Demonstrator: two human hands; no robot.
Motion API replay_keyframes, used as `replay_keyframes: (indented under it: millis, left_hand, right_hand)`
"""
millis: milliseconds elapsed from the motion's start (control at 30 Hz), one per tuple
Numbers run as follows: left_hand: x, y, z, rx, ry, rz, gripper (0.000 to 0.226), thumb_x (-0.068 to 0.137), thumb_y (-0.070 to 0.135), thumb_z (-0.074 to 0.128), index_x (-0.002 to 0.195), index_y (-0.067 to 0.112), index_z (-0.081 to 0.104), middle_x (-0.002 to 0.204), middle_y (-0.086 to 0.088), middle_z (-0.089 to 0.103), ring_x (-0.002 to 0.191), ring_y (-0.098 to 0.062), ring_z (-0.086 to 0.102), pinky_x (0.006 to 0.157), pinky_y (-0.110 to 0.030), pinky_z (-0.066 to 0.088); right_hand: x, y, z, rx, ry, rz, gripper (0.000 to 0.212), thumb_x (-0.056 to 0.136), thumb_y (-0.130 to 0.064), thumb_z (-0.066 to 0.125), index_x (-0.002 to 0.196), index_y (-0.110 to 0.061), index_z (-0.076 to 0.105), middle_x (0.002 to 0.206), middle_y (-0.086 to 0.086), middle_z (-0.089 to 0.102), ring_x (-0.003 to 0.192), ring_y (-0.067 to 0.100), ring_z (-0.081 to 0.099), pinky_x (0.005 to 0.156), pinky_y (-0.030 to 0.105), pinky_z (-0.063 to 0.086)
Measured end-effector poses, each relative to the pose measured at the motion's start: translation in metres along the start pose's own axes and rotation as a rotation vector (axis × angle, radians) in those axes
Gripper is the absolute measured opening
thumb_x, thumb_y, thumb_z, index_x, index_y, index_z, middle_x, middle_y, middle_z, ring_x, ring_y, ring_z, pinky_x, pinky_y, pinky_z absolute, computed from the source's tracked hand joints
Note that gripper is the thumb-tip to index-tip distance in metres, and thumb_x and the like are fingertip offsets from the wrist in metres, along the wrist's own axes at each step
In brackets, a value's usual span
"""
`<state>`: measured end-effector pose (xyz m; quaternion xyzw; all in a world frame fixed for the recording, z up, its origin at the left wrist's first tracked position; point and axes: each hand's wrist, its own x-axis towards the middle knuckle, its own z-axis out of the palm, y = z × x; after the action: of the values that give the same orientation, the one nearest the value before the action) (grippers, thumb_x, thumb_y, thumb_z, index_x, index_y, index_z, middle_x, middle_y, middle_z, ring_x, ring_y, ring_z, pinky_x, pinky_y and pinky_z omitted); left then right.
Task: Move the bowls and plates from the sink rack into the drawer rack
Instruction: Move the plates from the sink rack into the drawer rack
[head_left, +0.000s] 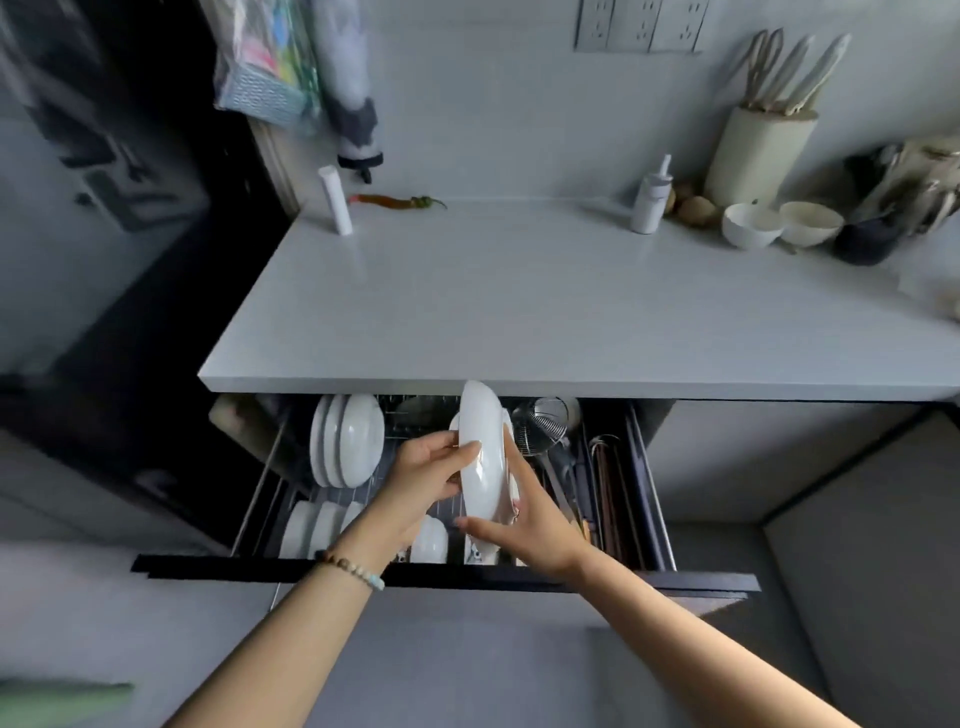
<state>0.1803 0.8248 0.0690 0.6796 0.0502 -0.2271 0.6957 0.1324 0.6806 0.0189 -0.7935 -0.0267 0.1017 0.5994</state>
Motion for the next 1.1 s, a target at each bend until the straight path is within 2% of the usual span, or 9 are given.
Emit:
replay_keyframes:
  millis: [100,167,233,333,633,767,833,967,1100]
  left_hand:
    - [0.018,-0.012,-0.063,-0.01,-0.001,-0.038,0.011,0.088,0.013,0.062,0.096,0.017,0.068,0.097,-0.009,0.074,0.091,-0.021,0.07,0.081,-0.031,0.056]
    - [0.03,-0.021,-0.093,-0.03,-0.002,-0.07,0.011,0.087,0.012,0.063,0.095,0.017,0.068,0.094,-0.007,0.074,0.088,-0.02,0.071,0.077,-0.029,0.057]
    - [0.042,-0.031,-0.116,-0.062,-0.009,-0.097,0.014,0.087,0.01,0.063,0.1,0.013,0.067,0.092,-0.006,0.075,0.087,-0.019,0.072,0.076,-0.028,0.057]
    - [0.058,-0.048,-0.14,-0.122,0.005,-0.139,0.017,0.087,0.008,0.062,0.104,0.008,0.066,0.095,-0.008,0.073,0.089,-0.019,0.071,0.072,-0.025,0.057]
    - [0.117,-0.097,-0.163,-0.258,0.062,-0.208,0.018,0.086,0.008,0.062,0.104,0.008,0.066,0.097,-0.008,0.073,0.089,-0.02,0.071,0.072,-0.025,0.057]
    - [0.149,-0.116,-0.169,-0.234,0.101,-0.205,0.021,0.086,0.009,0.062,0.107,0.009,0.064,0.102,-0.009,0.071,0.094,-0.022,0.069,0.08,-0.028,0.056]
    - [0.165,-0.124,-0.175,-0.241,0.106,-0.193,0.021,0.086,0.009,0.062,0.107,0.009,0.065,0.101,-0.009,0.072,0.094,-0.022,0.069,0.083,-0.03,0.056]
    - [0.192,-0.136,-0.19,-0.207,0.101,-0.155,0.025,0.086,0.008,0.062,0.111,0.005,0.065,0.103,-0.011,0.072,0.095,-0.022,0.069,0.083,-0.028,0.057]
    - [0.209,-0.14,-0.2,-0.157,0.097,-0.127,0.024,0.087,0.008,0.061,0.111,0.006,0.066,0.103,-0.009,0.072,0.088,-0.013,0.07,0.075,-0.019,0.057]
  right_hand:
    - [0.035,0.003,0.05,0.013,-0.028,0.047,0.099,0.08,-0.011,0.077,0.147,-0.037,0.008,0.143,-0.034,0.025,0.133,-0.019,0.026,0.113,0.014,0.028]
    - [0.056,0.007,0.074,0.011,-0.045,0.08,0.101,0.08,-0.003,0.074,0.147,-0.034,0.006,0.143,-0.031,0.026,0.132,-0.018,0.029,0.11,0.01,0.03]
    - [0.073,0.013,0.093,-0.012,-0.059,0.106,0.104,0.078,0.0,0.073,0.15,-0.03,0.005,0.149,-0.027,0.023,0.139,-0.005,0.029,0.115,0.025,0.032]
    - [0.093,0.024,0.112,-0.053,-0.064,0.117,0.109,0.071,-0.018,0.075,0.152,-0.036,0.005,0.156,-0.015,0.021,0.143,0.014,0.03,0.112,0.049,0.036]
    - [0.155,0.076,0.122,-0.121,-0.125,0.146,0.107,0.067,-0.017,0.075,0.15,-0.04,0.011,0.142,-0.008,0.039,0.13,0.024,0.045,0.103,0.051,0.045]
    - [0.185,0.103,0.123,-0.065,-0.164,0.135,0.102,0.076,0.001,0.071,0.145,-0.042,0.009,0.141,-0.022,0.032,0.133,0.018,0.041,0.107,0.043,0.044]
    - [0.199,0.116,0.128,-0.036,-0.155,0.133,0.103,0.076,0.001,0.07,0.15,-0.035,0.008,0.148,-0.016,0.03,0.138,0.013,0.036,0.11,0.041,0.041]
    - [0.223,0.139,0.14,0.044,-0.152,0.13,0.103,0.077,0.009,0.071,0.15,-0.023,0.006,0.148,-0.021,0.028,0.134,-0.015,0.028,0.108,0.012,0.031]
    - [0.239,0.156,0.156,0.083,-0.105,0.127,0.103,0.077,-0.001,0.075,0.152,-0.022,0.008,0.155,-0.01,0.026,0.141,-0.006,0.024,0.116,0.016,0.023]
